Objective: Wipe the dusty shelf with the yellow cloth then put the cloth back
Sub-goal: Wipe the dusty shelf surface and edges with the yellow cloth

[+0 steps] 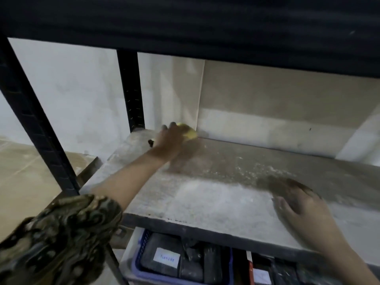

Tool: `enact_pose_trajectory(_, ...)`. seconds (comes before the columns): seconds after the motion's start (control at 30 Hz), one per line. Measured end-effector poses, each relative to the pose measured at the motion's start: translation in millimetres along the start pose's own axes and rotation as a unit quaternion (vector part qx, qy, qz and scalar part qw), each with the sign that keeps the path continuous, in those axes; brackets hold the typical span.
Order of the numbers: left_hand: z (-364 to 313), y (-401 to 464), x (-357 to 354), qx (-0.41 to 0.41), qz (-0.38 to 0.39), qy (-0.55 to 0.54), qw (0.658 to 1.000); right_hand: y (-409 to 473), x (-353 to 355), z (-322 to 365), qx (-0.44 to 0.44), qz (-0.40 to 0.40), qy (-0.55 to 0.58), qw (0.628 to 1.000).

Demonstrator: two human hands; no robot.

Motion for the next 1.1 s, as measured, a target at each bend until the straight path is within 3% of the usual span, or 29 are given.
enact_pose_trajectory(0.07,8,10,-19,0.046,0.015,-0.015,0.999,-2,-6,-5,0.010,0.000,0.019,1.000)
enact_pose_trajectory(0.23,1,9,-48,-0.008,0.042,-0.049,0.998,2,-10,-6,0.007,-0.007,0.060,0.998)
enact_pose_trajectory(0.33,-20,-21,-34,-0.100,0.062,-0.041,0.992,1,-11,-8,0.019,-0.005,0.067,0.998)
enact_pose_trajectory(0.47,-70,-99,3,-0.244,0.106,-0.124,0.956,1,-13,-9,0.024,-0.017,0.074,0.997)
enact_pose_trajectory(0.57,-70,-111,39,-0.206,0.061,-0.157,0.964,1,-14,-11,0.024,-0.028,0.074,0.997)
enact_pose_trajectory(0.67,-26,-80,56,-0.068,-0.047,-0.120,0.989,1,-13,-13,0.022,-0.031,0.073,0.997)
enact_pose_trajectory(0.77,31,-69,42,0.047,-0.035,-0.079,0.995,1,-12,-12,0.022,-0.032,0.069,0.997)
enact_pose_trajectory(0.83,37,-83,27,0.047,0.005,-0.026,0.999,1,-11,-11,0.022,-0.040,0.068,0.997)
enact_pose_trajectory(0.93,-1,-110,20,-0.001,-0.006,0.007,1.000,0,-9,-10,0.022,-0.044,0.074,0.996)
enact_pose_trajectory(1.1,-104,-177,27,-0.157,-0.015,-0.018,0.987,-3,-3,-8,0.022,-0.036,0.077,0.996)
Point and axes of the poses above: each hand's wrist, its own y-axis towards the middle knuckle, its own x-axis out of the back of the hand, z = x × y, the point moved 2 cm from there along y, towards the middle knuckle, and after that the axes turned 15 degrees about -z, right-handed, at the moved point
